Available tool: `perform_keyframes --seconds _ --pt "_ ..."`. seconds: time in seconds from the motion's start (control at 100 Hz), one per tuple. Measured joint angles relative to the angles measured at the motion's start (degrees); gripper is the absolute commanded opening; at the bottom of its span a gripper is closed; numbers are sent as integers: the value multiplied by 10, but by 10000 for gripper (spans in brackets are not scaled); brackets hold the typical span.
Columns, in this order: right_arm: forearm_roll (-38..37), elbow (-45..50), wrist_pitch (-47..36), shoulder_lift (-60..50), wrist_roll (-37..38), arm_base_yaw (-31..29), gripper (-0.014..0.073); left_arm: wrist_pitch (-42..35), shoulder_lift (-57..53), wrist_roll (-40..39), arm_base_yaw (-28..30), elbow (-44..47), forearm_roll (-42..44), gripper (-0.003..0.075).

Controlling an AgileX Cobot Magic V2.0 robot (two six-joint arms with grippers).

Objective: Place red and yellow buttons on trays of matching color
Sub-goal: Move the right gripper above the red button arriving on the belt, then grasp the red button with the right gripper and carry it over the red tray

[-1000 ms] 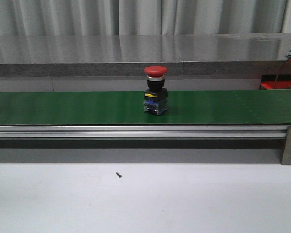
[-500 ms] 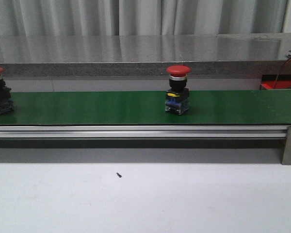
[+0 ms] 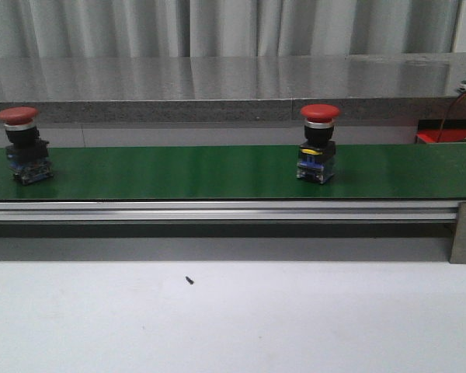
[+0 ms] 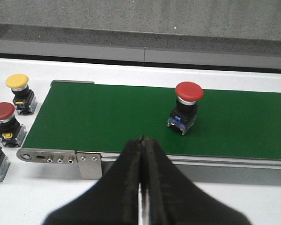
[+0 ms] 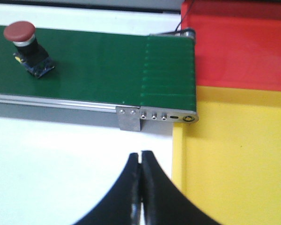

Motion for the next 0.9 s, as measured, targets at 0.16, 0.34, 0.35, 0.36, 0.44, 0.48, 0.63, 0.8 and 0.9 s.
perform_keyframes --seconds 0.16,0.34,0.35,0.36,0.44,0.48,0.63,0.8,0.9 --pt "33 -63 11 120 0 0 -89 0 0 0 0 0 -1 -19" --pt "50 -103 21 217 -29 0 197 0 0 0 0 0 -2 -19" --pt "54 -106 21 219 -33 0 215 0 0 0 0 0 -2 -19" --pt "54 -107 21 222 -34 0 253 0 0 0 0 0 -2 -19" --pt "69 -120 22 251 -50 0 470 0 0 0 0 0 -3 -19" --pt "77 -124 19 262 -53 0 570 0 0 0 0 0 -3 -19" --pt "94 -146 10 301 -58 0 616 0 0 0 0 0 -3 -19" --pt "98 -188 10 362 -70 0 617 0 0 0 0 0 -3 -19" --pt "103 -220 10 407 -81 0 617 0 0 0 0 0 -3 -19"
